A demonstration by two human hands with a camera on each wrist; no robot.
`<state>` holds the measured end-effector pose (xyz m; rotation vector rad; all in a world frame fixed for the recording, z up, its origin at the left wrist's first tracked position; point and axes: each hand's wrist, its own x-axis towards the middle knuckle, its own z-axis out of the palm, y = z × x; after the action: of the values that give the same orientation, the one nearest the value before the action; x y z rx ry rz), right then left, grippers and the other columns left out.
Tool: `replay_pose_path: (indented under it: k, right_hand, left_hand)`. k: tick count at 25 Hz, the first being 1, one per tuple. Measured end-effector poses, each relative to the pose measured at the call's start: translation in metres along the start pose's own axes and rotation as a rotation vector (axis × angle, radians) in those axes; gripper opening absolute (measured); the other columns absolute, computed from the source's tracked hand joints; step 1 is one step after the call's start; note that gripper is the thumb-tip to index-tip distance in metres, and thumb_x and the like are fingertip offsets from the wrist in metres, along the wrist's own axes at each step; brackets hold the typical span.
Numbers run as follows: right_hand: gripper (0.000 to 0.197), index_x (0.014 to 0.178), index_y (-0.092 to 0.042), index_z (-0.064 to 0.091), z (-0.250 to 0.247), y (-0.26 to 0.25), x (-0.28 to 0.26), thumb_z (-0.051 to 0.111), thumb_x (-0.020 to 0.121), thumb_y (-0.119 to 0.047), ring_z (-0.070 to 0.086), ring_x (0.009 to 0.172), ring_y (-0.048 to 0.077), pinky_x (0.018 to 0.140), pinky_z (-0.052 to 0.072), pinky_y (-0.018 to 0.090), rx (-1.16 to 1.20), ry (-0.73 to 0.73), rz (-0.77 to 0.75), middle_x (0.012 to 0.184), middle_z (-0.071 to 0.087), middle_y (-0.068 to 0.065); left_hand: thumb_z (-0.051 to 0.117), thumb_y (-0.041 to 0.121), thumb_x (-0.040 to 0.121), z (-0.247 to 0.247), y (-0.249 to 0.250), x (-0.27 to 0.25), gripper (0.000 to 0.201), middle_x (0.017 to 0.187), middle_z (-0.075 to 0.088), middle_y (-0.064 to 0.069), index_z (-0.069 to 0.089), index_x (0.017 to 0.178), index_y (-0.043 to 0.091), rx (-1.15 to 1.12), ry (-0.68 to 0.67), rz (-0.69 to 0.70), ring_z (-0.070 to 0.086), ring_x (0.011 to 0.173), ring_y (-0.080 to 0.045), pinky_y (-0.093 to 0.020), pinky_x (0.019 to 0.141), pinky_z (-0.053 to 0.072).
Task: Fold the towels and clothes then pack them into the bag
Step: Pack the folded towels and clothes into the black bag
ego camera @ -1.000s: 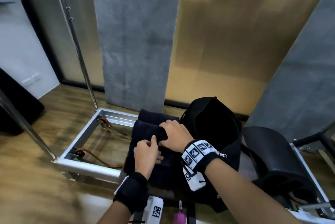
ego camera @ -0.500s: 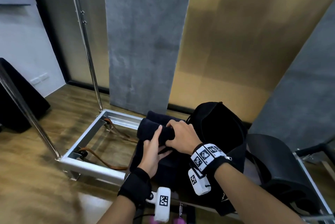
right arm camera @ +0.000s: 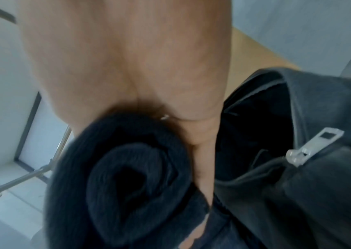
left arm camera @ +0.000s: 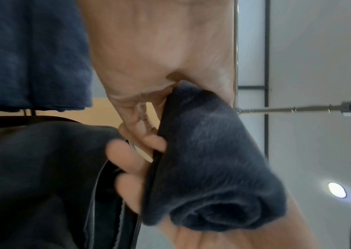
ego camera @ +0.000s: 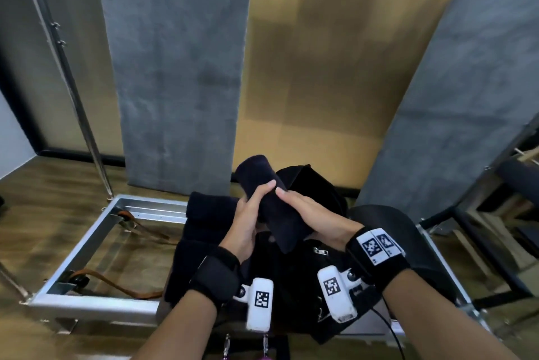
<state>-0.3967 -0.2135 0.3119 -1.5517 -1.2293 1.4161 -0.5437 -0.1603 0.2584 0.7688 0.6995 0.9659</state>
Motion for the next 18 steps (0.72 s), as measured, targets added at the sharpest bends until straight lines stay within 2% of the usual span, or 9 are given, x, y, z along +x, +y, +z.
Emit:
replay_pose_path:
  k: [3,5,6,7,9,10,12,15,18]
  right_hand:
    - [0.043,0.126,-0.019,0.070,-0.034,-0.002,-0.011,0.060,0.101,-0.052,0.075,0.108,0.018,0.084,0.061,0.026,0.049,0.094,-0.014,0.116,0.078,0.002]
    - [0.045,0.118,-0.009,0.074,-0.056,-0.006,-0.005,0.060,0.102,-0.047,0.077,0.099,0.023,0.089,0.061,0.032,0.017,0.237,0.024,0.107,0.080,0.009]
    - [0.048,0.117,-0.004,0.074,-0.068,-0.006,0.003,0.059,0.102,-0.047,0.076,0.096,0.025,0.092,0.060,0.037,-0.064,0.314,0.084,0.105,0.079,0.011]
    - [0.051,0.120,0.000,0.071,-0.078,-0.007,0.013,0.059,0.102,-0.046,0.075,0.096,0.028,0.093,0.059,0.041,-0.176,0.371,0.165,0.107,0.078,0.013]
    - [0.050,0.129,0.000,0.062,-0.092,-0.011,0.035,0.056,0.103,-0.042,0.069,0.104,0.032,0.092,0.056,0.040,-0.370,0.399,0.318,0.119,0.071,0.016]
    - [0.048,0.135,-0.001,0.059,-0.096,-0.012,0.047,0.054,0.104,-0.038,0.066,0.112,0.034,0.097,0.053,0.038,-0.435,0.368,0.366,0.128,0.067,0.017]
    - [0.046,0.144,-0.003,0.054,-0.098,-0.018,0.072,0.047,0.108,-0.030,0.054,0.133,0.034,0.108,0.041,0.033,-0.518,0.292,0.430,0.148,0.055,0.018]
    - [0.047,0.149,-0.007,0.049,-0.091,-0.022,0.105,0.037,0.111,-0.032,0.047,0.141,0.031,0.115,0.033,0.033,-0.653,0.275,0.413,0.156,0.048,0.015]
    - [0.049,0.156,-0.001,0.038,-0.083,-0.005,0.139,0.026,0.114,-0.025,0.037,0.149,0.030,0.114,0.028,0.029,-0.796,0.192,0.400,0.162,0.038,0.016]
  left_hand:
    - [0.077,0.080,0.073,0.029,0.001,0.019,0.077,0.115,0.080,0.001,0.073,0.122,0.021,0.269,-0.059,-0.029,0.078,0.104,-0.016,-0.028,0.077,0.062]
    - [0.045,0.097,0.081,0.034,-0.003,0.033,0.080,0.126,0.068,0.009,0.072,0.108,0.026,0.676,0.019,0.018,0.067,0.117,-0.012,-0.033,0.095,0.055]
    - [0.031,0.093,0.089,0.032,-0.006,0.039,0.074,0.129,0.056,0.010,0.069,0.100,0.031,0.918,0.066,0.085,0.056,0.124,-0.013,-0.038,0.101,0.049]
    - [0.027,0.083,0.098,0.028,-0.012,0.043,0.063,0.126,0.047,0.008,0.067,0.097,0.034,1.141,0.097,0.167,0.047,0.128,-0.015,-0.040,0.101,0.045]
    - [0.040,0.062,0.105,0.022,-0.024,0.049,0.039,0.123,0.038,0.002,0.066,0.111,0.033,1.449,0.096,0.249,0.040,0.130,-0.022,-0.040,0.094,0.047]
    - [0.047,0.055,0.104,0.021,-0.031,0.049,0.035,0.126,0.037,-0.001,0.064,0.121,0.030,1.544,0.069,0.215,0.038,0.131,-0.025,-0.040,0.093,0.049]
    - [0.056,0.045,0.102,0.024,-0.040,0.051,0.037,0.138,0.034,-0.008,0.059,0.132,0.024,1.652,0.039,0.051,0.036,0.134,-0.030,-0.041,0.095,0.050]
    - [0.066,0.028,0.098,0.030,-0.039,0.052,0.047,0.150,0.026,-0.012,0.047,0.138,0.013,1.674,0.019,-0.062,0.043,0.131,-0.033,-0.039,0.092,0.049]
    - [0.068,0.013,0.093,0.032,-0.036,0.055,0.059,0.151,0.022,-0.010,0.038,0.145,0.011,1.606,-0.005,-0.079,0.056,0.108,-0.031,-0.039,0.082,0.050]
